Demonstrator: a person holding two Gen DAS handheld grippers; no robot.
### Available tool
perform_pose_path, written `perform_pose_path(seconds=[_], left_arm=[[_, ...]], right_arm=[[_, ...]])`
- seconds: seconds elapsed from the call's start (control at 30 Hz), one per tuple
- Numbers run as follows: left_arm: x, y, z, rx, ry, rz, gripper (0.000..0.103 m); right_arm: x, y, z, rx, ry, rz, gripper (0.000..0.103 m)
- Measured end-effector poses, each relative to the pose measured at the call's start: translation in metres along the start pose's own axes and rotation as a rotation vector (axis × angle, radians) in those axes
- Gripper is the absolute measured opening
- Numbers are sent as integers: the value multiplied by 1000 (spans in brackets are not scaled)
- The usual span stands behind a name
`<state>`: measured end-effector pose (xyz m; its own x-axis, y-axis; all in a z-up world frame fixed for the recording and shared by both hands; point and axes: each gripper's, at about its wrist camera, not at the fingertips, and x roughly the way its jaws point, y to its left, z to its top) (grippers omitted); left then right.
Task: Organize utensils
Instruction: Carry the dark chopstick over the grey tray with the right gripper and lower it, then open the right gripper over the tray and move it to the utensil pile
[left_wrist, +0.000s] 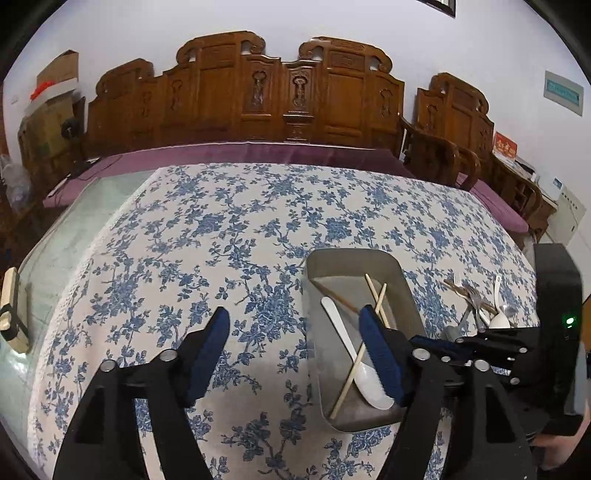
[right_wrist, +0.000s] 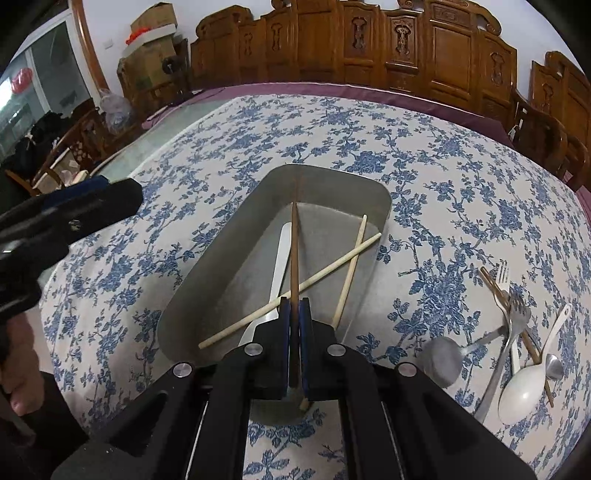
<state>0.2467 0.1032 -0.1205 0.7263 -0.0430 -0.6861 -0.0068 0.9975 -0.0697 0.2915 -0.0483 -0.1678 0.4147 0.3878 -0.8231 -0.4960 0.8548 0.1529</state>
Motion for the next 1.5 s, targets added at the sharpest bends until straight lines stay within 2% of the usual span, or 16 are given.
perform_pose_path(seconds=[0.2, 0.53, 0.63, 0.77, 1.0, 1.4, 1.5], left_arm=[[2, 8, 2, -18, 5, -2, 73], [5, 10, 0, -20, 13, 4, 73], [6, 8, 0, -15, 15, 5, 73], [5, 6, -1, -9, 16, 4, 73], [6, -3, -4, 8, 21, -15, 73], [5, -38, -16, 78, 31, -57, 74], [3, -48, -19, 97, 27, -67, 80]], right_arm=[[4, 1, 1, 10, 3, 19, 6], [-1, 5, -4, 16, -16, 124, 11], [-6, 5, -4, 10, -27, 140, 18], [-12, 2, -4, 13, -36, 151, 19], [-41, -24, -16, 5, -88, 94, 19], [-84, -92, -50, 23, -147, -64, 19], [-86, -112, -56, 25, -155, -102, 19]])
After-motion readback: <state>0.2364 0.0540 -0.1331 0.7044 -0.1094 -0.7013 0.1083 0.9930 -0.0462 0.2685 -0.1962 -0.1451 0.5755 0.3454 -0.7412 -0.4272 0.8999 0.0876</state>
